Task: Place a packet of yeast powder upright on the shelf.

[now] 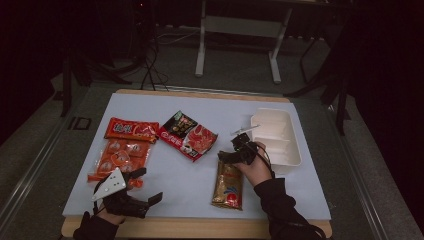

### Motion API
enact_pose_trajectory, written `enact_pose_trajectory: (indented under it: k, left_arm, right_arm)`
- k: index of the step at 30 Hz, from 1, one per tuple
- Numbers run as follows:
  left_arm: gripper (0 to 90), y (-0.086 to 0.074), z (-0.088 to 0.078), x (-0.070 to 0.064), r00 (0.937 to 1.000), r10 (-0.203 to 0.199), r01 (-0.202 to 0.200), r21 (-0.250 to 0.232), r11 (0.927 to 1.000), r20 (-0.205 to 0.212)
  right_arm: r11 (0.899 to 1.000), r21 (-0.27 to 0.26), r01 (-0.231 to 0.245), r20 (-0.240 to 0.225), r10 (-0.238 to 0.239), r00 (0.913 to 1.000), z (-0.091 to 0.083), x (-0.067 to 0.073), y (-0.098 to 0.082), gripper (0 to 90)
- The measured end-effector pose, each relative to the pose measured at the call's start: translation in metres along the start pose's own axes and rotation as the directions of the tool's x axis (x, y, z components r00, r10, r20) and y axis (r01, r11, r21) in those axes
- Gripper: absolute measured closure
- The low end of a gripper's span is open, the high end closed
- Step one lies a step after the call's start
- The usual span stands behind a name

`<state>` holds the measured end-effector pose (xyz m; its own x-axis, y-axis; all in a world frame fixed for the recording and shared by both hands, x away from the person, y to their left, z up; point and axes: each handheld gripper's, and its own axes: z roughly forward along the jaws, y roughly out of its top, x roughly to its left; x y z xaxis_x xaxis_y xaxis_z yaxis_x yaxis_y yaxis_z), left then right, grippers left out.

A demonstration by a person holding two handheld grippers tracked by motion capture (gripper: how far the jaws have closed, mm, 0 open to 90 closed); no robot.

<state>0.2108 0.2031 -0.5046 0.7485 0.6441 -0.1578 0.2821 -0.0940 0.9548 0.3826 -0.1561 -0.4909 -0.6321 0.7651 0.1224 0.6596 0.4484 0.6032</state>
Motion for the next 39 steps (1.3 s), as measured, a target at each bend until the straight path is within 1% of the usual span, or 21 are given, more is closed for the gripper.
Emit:
enact_pose_trajectory:
  k: [1, 4, 5, 6, 7, 8, 11, 12, 14, 16, 19, 20, 23, 25, 26, 29, 31, 32, 34, 35, 39]
  left_arm:
    - [0.6, 0.0, 0.0, 0.0, 1.0, 0.0, 0.0, 0.0, 1.0, 0.0]
    - [0.6, 0.0, 0.0, 0.0, 1.0, -0.001, 0.001, 0.002, 1.0, 0.001]
    - [0.7, 0.0, 0.0, 0.0, 1.0, -0.002, 0.002, 0.003, 1.0, 0.001]
    - [0.7, 0.0, 0.0, 0.0, 1.0, -0.002, 0.002, 0.003, 1.0, 0.001]
    - [0.7, 0.0, 0.0, 0.0, 1.0, -0.002, 0.002, 0.003, 1.0, 0.001]
    - [0.6, 0.0, 0.0, 0.0, 1.0, 0.0, 0.0, 0.003, 1.0, 0.003]
    - [0.7, 0.0, 0.0, 0.0, 1.0, -0.001, 0.001, 0.004, 1.0, 0.005]
    - [0.7, 0.0, 0.0, 0.0, 1.0, -0.001, 0.001, 0.004, 1.0, 0.005]
    - [0.7, 0.0, 0.0, 0.0, 1.0, -0.001, 0.001, 0.003, 1.0, 0.005]
    - [0.7, 0.0, 0.0, 0.0, 1.0, -0.002, 0.002, 0.003, 1.0, 0.005]
    - [0.7, 0.0, 0.0, 0.0, 1.0, -0.002, 0.002, 0.003, 1.0, 0.004]
    - [0.7, 0.0, 0.001, 0.0, 1.0, -0.001, 0.001, 0.008, 1.0, 0.005]
    - [0.7, -0.001, 0.001, 0.0, 1.0, 0.0, 0.0, 0.01, 0.9999, 0.004]
    - [0.7, -0.001, 0.001, 0.0, 1.0, 0.0, 0.0, 0.01, 0.9999, 0.004]
    - [0.7, -0.001, 0.002, 0.0, 1.0, -0.001, 0.001, 0.011, 0.9999, 0.0]
    - [0.6, -0.001, 0.002, 0.0, 1.0, -0.002, 0.002, 0.015, 0.9999, -0.003]
    - [0.7, -0.001, 0.002, 0.0, 1.0, -0.002, 0.002, 0.015, 0.9999, -0.003]
    - [0.7, -0.001, 0.002, 0.0, 1.0, -0.002, 0.002, 0.015, 0.9999, -0.002]
    - [0.7, -0.001, 0.002, 0.001, 1.0, -0.001, 0.001, 0.017, 0.9999, -0.002]
    - [0.7, -0.001, 0.002, 0.0, 1.0, -0.001, 0.001, 0.015, 0.9999, -0.003]
    - [0.7, -0.001, 0.001, 0.001, 1.0, -0.004, 0.004, 0.011, 0.9999, -0.003]
  right_arm:
    - [1.0, 0.007, -0.003, 0.0, 0.003, 1.0, 0.003, 0.001, 0.0, 23.1]
    - [0.998, 0.041, 0.038, 0.029, -0.039, 0.9988, 0.013, 0.007, 0.003, 23.4]
    - [0.998, 0.051, 0.048, 0.049, -0.051, 0.9975, 0.015, 0.007, 0.003, 23.4]
    - [0.998, 0.051, 0.048, 0.049, -0.051, 0.9975, 0.015, 0.007, 0.003, 23.4]
    - [0.996, 0.064, 0.062, 0.078, -0.067, 0.9947, 0.018, 0.007, 0.003, 23.4]
    - [0.996, 0.086, 0.037, 0.078, -0.044, 0.996, 0.022, 0.003, 0.002, 22.8]
    - [0.992, 0.119, 0.03, 0.098, -0.042, 0.9943, 0.029, 0.003, 0.0, 20.9]
    - [0.992, 0.119, 0.03, 0.098, -0.042, 0.9943, 0.029, 0.003, 0.0, 20.9]
    - [0.988, 0.154, 0.014, 0.104, -0.03, 0.9942, 0.035, 0.001, -0.002, 19.8]
    - [0.983, 0.183, 0.017, 0.096, -0.035, 0.9948, 0.037, 0.001, -0.004, 20.5]
    - [0.98, 0.197, 0.038, 0.088, -0.056, 0.9945, 0.037, 0.0, -0.004, 21.8]
    - [0.977, 0.207, 0.059, 0.087, -0.078, 0.9932, 0.036, 0.0, -0.004, 28.2]
    - [0.979, 0.189, 0.075, 0.083, -0.092, 0.9923, 0.034, 0.0, -0.005, 38.4]
    - [0.98, 0.18, 0.084, 0.081, -0.1, 0.9917, 0.033, 0.001, -0.006, 38.4]
    - [0.979, 0.172, 0.112, 0.066, -0.125, 0.99, 0.031, 0.003, -0.007, 59.4]
    - [0.977, 0.174, 0.124, 0.061, -0.136, 0.9888, 0.031, 0.003, -0.005, 70.0]
    - [0.977, 0.171, 0.126, 0.059, -0.137, 0.9888, 0.031, 0.003, -0.006, 70.0]
    - [0.975, 0.165, 0.148, 0.058, -0.159, 0.9856, 0.032, 0.006, -0.007, 80.2]
    - [0.976, 0.161, 0.148, 0.055, -0.159, 0.9858, 0.032, 0.006, -0.007, 85.5]
    - [0.973, 0.158, 0.17, 0.053, -0.18, 0.9822, 0.031, 0.006, -0.007, 86.2]
    - [0.976, 0.134, 0.17, 0.019, -0.175, 0.9845, 0.028, 0.002, -0.007, 88.6]
